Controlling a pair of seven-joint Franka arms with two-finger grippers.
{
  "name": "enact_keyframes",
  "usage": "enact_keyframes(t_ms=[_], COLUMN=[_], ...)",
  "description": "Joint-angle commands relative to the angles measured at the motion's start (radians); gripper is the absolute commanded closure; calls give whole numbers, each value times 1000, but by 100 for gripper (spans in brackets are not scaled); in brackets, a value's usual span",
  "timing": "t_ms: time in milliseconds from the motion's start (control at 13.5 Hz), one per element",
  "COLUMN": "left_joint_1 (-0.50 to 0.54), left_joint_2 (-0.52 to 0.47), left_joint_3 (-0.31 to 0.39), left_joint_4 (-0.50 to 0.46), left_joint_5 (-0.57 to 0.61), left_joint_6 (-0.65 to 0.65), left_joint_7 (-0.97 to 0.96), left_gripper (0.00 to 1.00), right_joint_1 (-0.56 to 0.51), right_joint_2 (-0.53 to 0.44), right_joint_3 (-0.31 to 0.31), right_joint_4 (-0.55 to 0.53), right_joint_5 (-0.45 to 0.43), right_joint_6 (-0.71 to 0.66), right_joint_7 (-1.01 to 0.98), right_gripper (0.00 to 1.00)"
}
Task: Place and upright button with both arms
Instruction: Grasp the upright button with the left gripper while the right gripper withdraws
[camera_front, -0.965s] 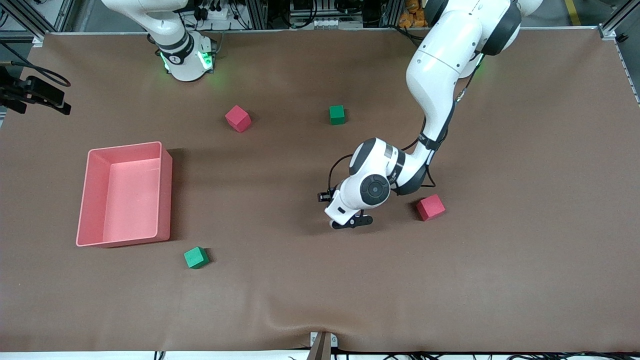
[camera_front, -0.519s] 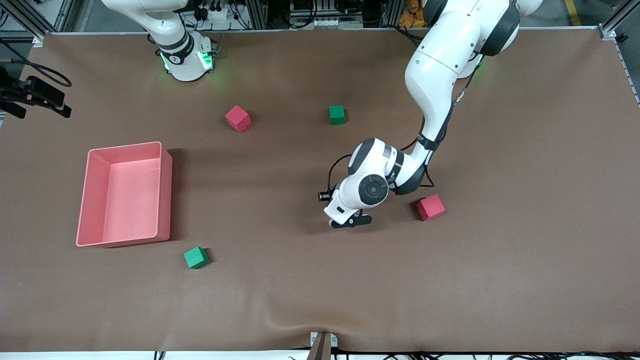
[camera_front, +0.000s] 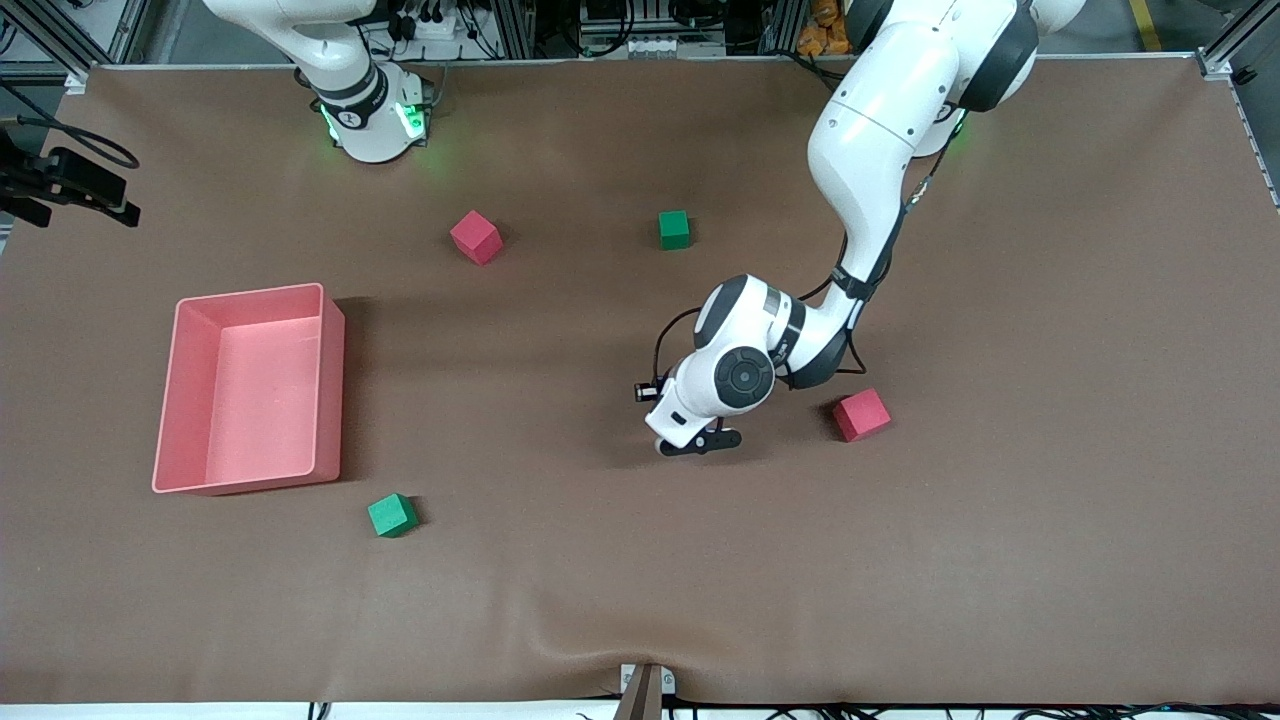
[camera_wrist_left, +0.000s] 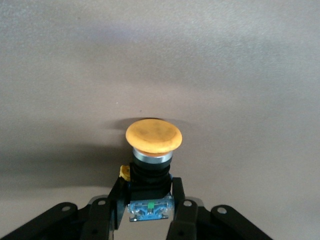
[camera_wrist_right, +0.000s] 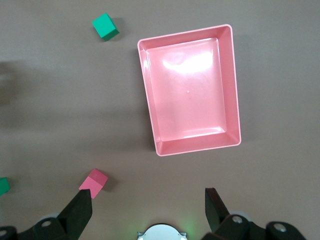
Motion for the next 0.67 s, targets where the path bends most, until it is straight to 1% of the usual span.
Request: enact_keyframes(t_ms=[0,148,223,297,371,445,519,594], left_joint_1=[-15,-37,-46,-89,-104,-116,-153,-182], left_joint_2=[-31,-77,-85,-107,-116,-114,-124,-137], left_joint_3=[21,56,62,85,93,96,102,124], left_joint_4=[12,12,12,15,16,19,17,16], left_joint_5=[5,107,167,289,342,353,370,423], left_joint_6=[5,5,7,7,7,16,34,36], left_joint_7=[-22,-48,-87,-167,-270,-345,-404,-465], left_gripper=[100,100,100,100,100,100,100,100], right_joint_1=[-24,-21,-20,-24,-36,-49,-41,-37], right_joint_2=[-9,-9,2,13,16,16,20,31], right_joint_3=[8,10,10,10,9,8,10,12], right_joint_4=[-5,12,4,-1,-2,-7,-28,-31], right_joint_5=[16,17,8,7,8,16,16,17], right_joint_6=[-14,3,49,92,118,120,126,158], right_joint_7=[-10,-10,-4,-4,-10,-12,-13,-12], right_gripper=[0,0,0,0,0,0,0,0])
